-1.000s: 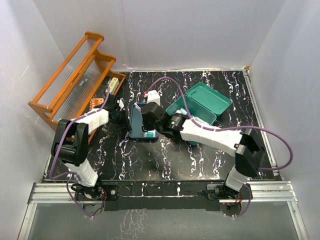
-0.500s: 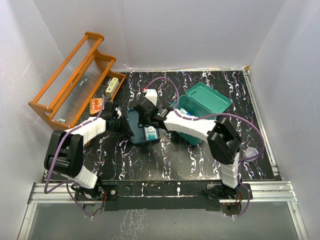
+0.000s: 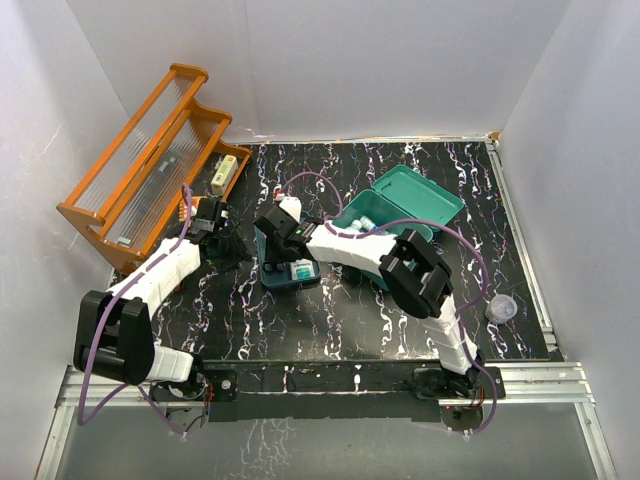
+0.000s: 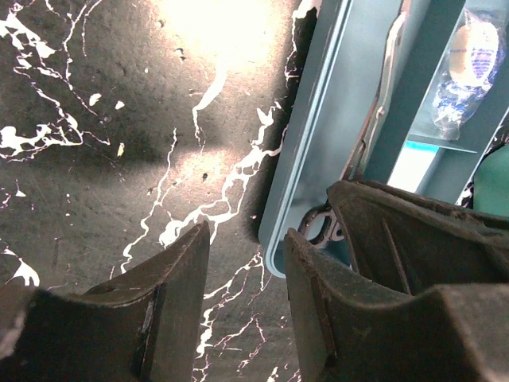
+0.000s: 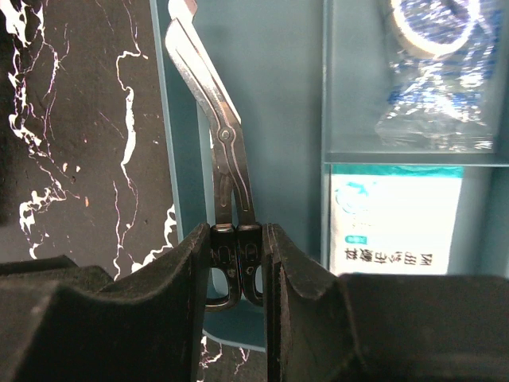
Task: Organize the medicine kit
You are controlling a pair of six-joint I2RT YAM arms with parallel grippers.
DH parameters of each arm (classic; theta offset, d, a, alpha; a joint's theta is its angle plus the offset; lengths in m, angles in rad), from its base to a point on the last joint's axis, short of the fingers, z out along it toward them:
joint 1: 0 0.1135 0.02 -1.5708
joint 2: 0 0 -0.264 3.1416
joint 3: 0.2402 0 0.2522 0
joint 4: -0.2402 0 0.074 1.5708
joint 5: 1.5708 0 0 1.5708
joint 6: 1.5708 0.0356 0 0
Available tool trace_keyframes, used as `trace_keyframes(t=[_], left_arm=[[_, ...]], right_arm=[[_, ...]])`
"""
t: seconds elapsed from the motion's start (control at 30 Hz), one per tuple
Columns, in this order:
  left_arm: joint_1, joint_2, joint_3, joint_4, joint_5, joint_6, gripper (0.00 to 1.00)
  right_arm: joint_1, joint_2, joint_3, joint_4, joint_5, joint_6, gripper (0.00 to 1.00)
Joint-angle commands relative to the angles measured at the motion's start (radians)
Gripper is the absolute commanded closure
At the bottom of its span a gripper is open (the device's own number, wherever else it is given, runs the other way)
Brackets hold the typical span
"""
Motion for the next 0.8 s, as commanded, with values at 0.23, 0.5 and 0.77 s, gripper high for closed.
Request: trace_keyframes(t=[0.23,0.5,0.77], left_arm=[[0.017,-0.005,0.064,-0.040,-0.018,0.048,0.55],[0.019,0.022,0.104,-0.042,-0.034,0.071,0.54],[0.020,0.013,0.111,-0.014,-0.013,0.101,0.52]], right_arm=[[-0.026,0.035,0.113,-0.025,-0.052,0.037,0.66],[-0.036,-0.051,0.079,-0.023,-0.011,-0.015,0.63],[-0.035,-0.091,0.021,-0.075,0.122,-0.046,0.71]])
